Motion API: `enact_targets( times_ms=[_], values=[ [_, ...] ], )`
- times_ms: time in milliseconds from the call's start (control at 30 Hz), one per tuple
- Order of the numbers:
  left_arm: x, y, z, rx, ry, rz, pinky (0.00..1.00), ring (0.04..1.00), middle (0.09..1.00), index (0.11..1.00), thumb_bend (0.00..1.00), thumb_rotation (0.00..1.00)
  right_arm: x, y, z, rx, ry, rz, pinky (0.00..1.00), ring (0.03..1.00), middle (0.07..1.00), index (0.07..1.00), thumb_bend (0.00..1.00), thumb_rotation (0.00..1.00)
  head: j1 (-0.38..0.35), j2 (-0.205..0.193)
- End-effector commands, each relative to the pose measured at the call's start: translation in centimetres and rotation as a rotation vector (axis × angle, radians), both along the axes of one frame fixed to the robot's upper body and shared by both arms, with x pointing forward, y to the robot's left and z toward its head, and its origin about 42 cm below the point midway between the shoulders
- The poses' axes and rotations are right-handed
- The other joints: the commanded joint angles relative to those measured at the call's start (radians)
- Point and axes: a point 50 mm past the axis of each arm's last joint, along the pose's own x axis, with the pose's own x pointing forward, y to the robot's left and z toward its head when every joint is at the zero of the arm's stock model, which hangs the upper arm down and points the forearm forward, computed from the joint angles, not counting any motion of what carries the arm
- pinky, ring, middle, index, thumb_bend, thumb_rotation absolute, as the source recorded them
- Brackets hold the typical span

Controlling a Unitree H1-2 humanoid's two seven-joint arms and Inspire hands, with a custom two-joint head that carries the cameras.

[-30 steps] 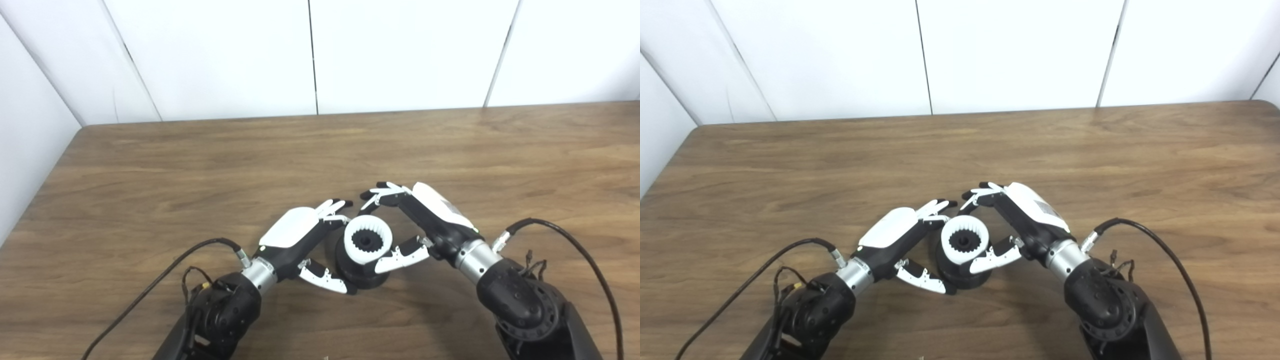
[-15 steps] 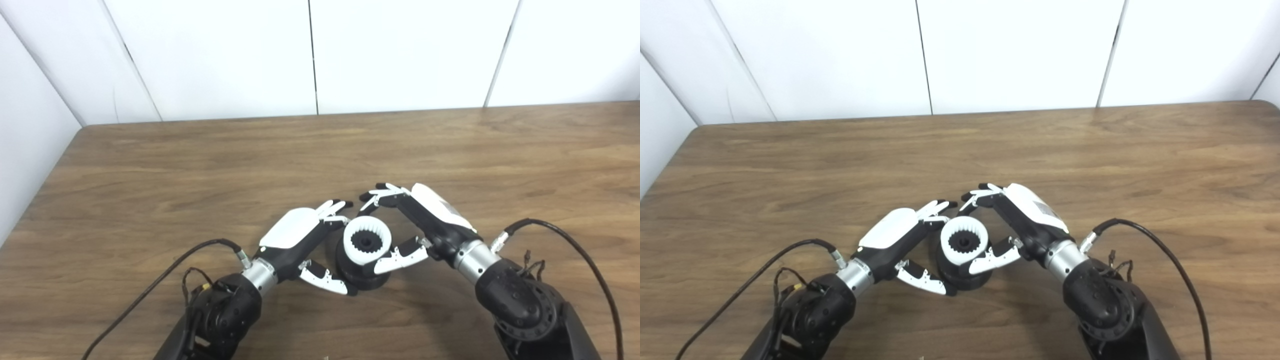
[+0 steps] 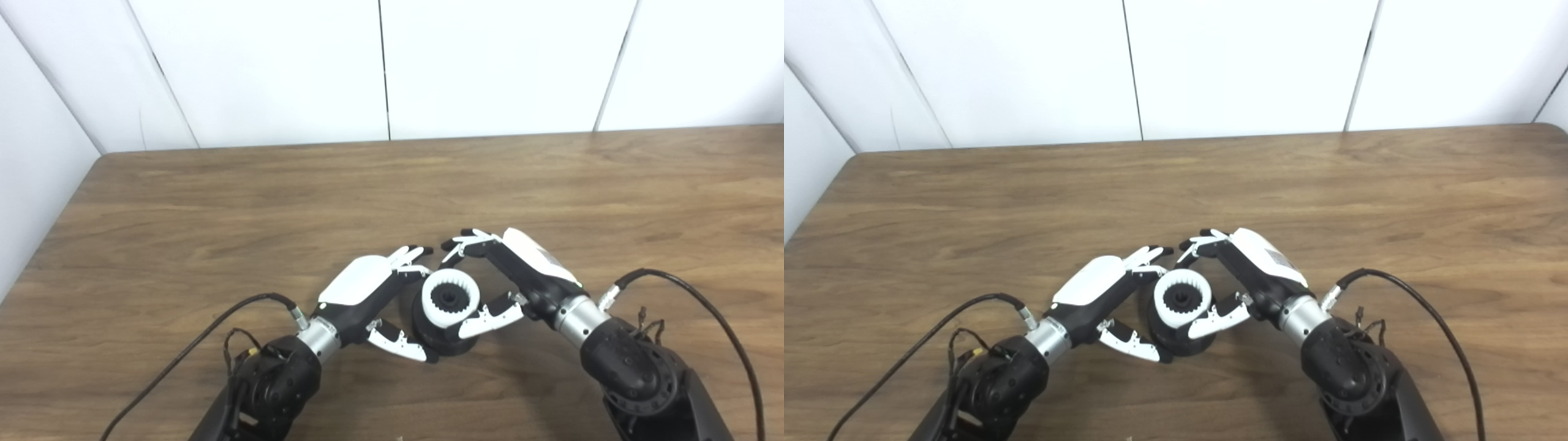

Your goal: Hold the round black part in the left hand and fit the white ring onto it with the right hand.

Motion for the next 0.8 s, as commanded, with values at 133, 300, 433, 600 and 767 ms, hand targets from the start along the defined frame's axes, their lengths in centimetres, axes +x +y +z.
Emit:
enact_targets(
  times_ms=[133,300,433,600,767],
  values=[
    [-0.8,-0.1,-0.7,0.02,0.065,-0.018,0.9,1.0,0.988,0.709,0.76,0.3,0.1,0.0,1.1,0.005,-0.064,0.01,1.0,0.96,0.85,0.488,0.52,0.16,0.006,0.004],
    [-0.8,0.0,-0.7,0.019,0.065,-0.014,0.9,1.0,0.988,0.709,0.77,0.31,-0.1,-0.1,0.7,0.002,-0.058,0.013,1.0,0.959,0.848,0.488,0.52,0.16,0.005,0.007],
    [-0.7,0.1,-0.7,0.018,0.067,-0.011,0.9,1.0,0.988,0.71,0.77,0.32,-0.2,-0.1,0.2,0.001,-0.05,0.012,0.99,0.957,0.846,0.488,0.52,0.16,0.006,0.006],
    [-0.8,0.1,-0.6,0.022,0.062,-0.011,0.9,1.0,0.988,0.71,0.77,0.33,-0.2,-0.2,-0.4,-0.004,-0.031,0.011,0.99,0.956,0.845,0.49,0.52,0.16,0.007,0.008],
    [-0.7,0.0,-0.7,0.02,0.058,-0.009,0.89,1.0,0.986,0.703,0.77,0.33,-0.3,-0.2,-0.8,-0.02,-0.019,0.019,1.0,0.962,0.852,0.493,0.52,0.16,0.007,0.008]
  ],
)
